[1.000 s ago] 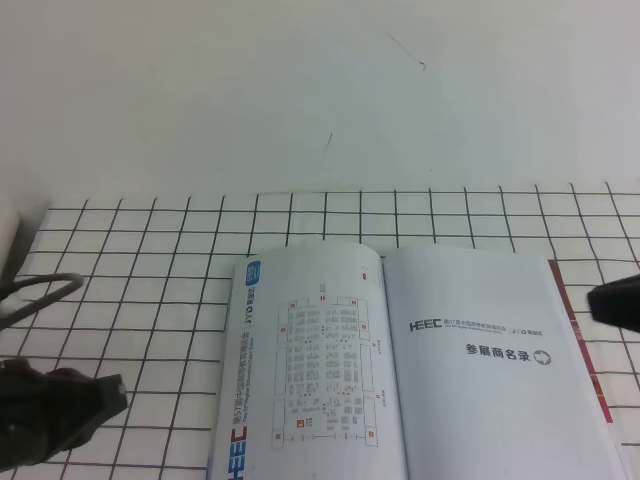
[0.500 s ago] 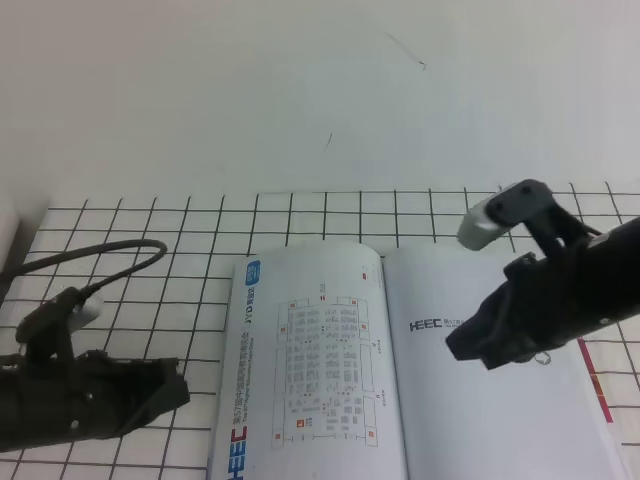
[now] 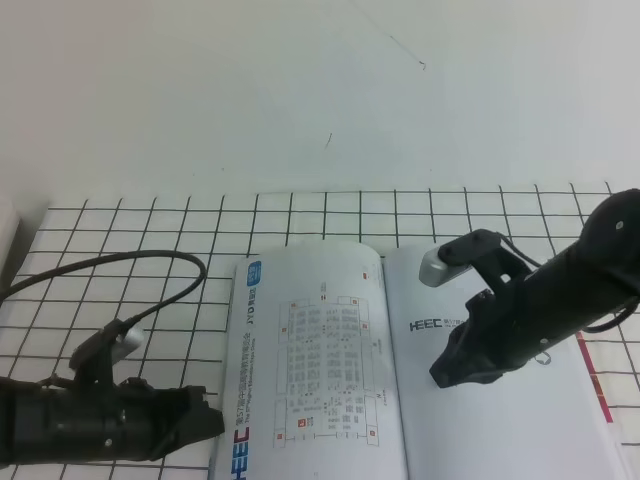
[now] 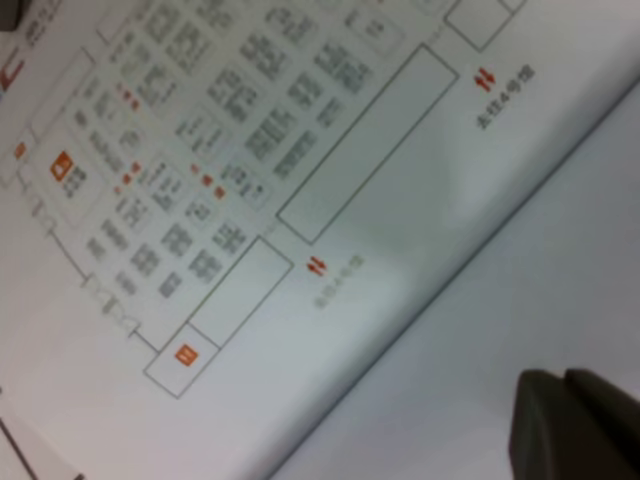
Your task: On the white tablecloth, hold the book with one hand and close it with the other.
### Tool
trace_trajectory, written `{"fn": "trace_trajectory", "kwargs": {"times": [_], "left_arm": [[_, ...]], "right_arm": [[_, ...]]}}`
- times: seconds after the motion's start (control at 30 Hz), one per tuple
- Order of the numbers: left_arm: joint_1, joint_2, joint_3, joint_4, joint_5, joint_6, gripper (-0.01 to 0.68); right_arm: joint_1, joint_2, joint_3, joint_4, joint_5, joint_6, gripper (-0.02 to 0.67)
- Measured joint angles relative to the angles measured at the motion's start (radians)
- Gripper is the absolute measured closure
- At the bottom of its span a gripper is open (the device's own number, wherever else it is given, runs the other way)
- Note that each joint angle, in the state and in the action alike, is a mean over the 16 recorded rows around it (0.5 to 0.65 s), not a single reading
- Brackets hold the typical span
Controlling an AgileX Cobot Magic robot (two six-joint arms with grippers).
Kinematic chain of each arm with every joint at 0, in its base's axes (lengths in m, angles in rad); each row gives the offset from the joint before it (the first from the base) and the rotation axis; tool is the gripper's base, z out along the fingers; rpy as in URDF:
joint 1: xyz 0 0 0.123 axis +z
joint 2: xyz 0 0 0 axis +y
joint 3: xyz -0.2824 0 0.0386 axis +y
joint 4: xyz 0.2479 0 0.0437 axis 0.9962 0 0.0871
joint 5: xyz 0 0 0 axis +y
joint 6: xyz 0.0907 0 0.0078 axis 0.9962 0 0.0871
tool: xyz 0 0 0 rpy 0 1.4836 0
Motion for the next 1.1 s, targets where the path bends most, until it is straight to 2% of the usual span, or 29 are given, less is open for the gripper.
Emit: {"fn": "trace_trajectory", "kwargs": {"times": [0.53, 0.7, 0.9, 1.1], "left_arm": [[0.001, 0.090, -0.012, -0.020, 0.094, 0.077, 0.676], [-0.013, 0.092, -0.030, -0.018, 0.164, 0.075, 0.676], [-0.076, 0.088, -0.101, -0.014, 0.303, 0.047, 0.676], [-0.183, 0.056, -0.225, -0.004, 0.429, -0.001, 0.676]], "right_arm": [[0.000, 0.115, -0.015, -0.008, -0.027, -0.021, 0.652], [0.000, 0.124, -0.019, -0.010, -0.026, -0.022, 0.652], [0.000, 0.129, -0.021, -0.010, -0.024, -0.022, 0.652], [0.000, 0.130, -0.021, -0.010, -0.023, -0.022, 0.652]]}}
